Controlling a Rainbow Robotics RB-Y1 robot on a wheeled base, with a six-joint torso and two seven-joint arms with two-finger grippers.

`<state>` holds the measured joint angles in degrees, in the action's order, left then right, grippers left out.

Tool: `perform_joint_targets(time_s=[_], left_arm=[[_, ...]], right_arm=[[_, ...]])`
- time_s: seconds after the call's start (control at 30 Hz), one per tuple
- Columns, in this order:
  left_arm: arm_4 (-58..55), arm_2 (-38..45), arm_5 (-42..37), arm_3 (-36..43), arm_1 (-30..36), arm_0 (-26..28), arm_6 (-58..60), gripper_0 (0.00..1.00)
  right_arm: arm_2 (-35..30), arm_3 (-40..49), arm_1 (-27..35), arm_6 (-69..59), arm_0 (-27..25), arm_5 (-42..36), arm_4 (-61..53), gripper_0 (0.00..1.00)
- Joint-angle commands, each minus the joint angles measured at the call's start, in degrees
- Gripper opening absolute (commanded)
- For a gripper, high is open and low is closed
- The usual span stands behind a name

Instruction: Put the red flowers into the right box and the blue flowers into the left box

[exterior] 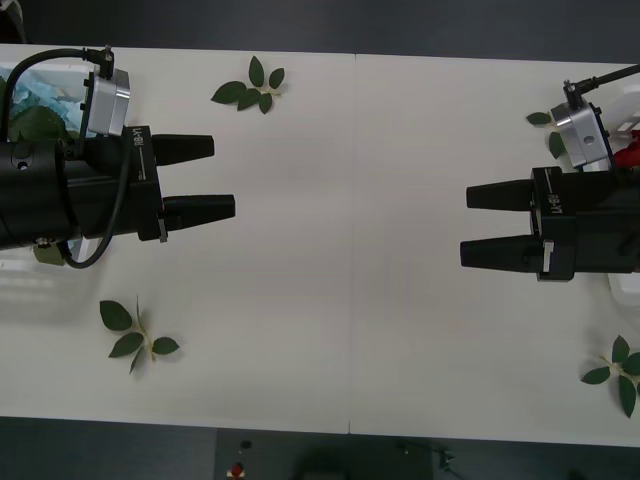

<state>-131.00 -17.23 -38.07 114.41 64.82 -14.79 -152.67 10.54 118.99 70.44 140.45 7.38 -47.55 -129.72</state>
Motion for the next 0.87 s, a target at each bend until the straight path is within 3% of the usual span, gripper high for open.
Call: perform_joint_targets(time_s=[0.03, 0.87], left_arm=[[-0.22, -0.26, -0.25, 0.46, 0.57, -0.68, 0.88, 1.00], [-0.22, -0.26, -0.25, 0.46, 0.57, -0.68, 0.88, 1.00]], right_arm=[[-0.17, 3.36, -1.71, 5.62, 1.06, -0.18, -2.55, 1.00], [-0.08, 8.01, -4.09, 11.07, 1.23, -0.44, -8.27, 1.00]])
